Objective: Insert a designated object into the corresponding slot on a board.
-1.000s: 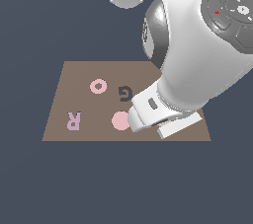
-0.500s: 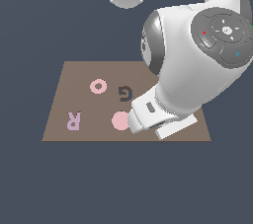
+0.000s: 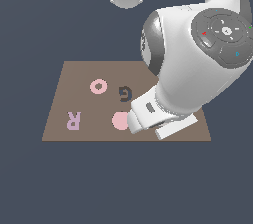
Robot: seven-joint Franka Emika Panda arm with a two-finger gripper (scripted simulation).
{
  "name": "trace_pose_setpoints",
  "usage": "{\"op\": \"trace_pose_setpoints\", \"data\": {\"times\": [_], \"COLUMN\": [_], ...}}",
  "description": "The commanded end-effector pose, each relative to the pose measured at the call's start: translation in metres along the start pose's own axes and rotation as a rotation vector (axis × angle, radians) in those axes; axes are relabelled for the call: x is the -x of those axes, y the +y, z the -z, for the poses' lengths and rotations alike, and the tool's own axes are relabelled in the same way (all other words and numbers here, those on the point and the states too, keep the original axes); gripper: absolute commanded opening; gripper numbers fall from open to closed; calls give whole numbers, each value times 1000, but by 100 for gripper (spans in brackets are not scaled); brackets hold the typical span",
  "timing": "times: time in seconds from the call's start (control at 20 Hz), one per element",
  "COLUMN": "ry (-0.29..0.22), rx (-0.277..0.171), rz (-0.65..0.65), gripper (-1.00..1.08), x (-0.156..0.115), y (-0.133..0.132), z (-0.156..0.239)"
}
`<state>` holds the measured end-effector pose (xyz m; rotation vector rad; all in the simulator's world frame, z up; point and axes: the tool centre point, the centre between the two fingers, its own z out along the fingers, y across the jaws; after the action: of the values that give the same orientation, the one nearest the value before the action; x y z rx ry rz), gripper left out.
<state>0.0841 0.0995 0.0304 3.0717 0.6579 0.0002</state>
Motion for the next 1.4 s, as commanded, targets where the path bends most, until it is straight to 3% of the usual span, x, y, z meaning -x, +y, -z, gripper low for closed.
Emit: {"op": "trace_pose_setpoints", "data": {"times": [0.0,0.65,1.35], "ry": [0,0,1], "rx": [0,0,1], "rz": [0,135,576], "gripper": [-100,-100,-100], "x": [0,5,29], "y": [0,-8,-27], "z": [0,1,2]}}
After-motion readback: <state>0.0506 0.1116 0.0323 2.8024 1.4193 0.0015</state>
